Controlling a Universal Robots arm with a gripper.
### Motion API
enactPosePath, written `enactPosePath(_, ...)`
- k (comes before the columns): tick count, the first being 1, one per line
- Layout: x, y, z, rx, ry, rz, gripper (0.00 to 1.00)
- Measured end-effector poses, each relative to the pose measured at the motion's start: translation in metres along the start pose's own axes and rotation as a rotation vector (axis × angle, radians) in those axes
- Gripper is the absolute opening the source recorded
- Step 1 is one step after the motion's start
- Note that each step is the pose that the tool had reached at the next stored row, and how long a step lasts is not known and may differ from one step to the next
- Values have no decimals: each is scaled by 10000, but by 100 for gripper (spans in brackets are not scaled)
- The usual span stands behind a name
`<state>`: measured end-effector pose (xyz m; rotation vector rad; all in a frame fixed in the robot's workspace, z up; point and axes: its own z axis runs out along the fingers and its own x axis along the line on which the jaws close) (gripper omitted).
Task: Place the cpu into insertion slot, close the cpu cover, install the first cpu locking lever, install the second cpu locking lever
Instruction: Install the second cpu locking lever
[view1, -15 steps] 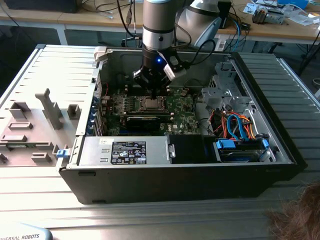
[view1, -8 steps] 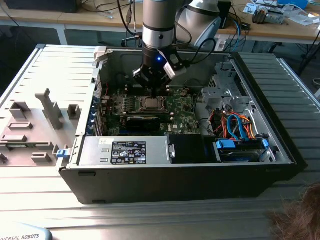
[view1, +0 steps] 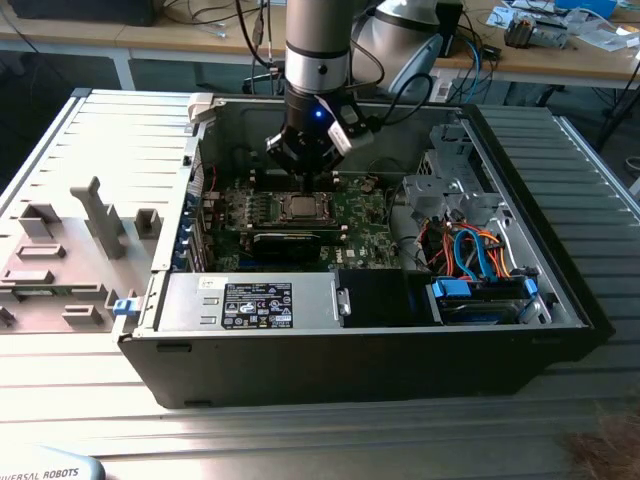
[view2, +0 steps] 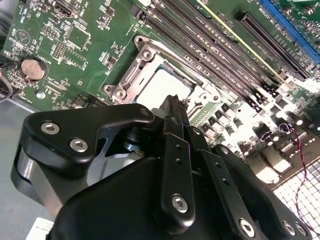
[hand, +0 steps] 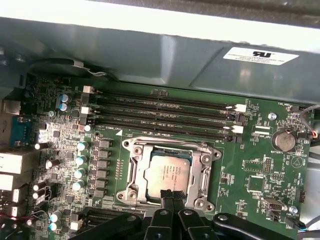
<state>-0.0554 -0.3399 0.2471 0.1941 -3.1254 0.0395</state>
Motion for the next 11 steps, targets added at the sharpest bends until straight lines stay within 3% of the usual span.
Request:
enactPosePath(4,1,-1,-41,0,0,1,11)
enactPosePath(11,1,-1,-44,0,0,1,11)
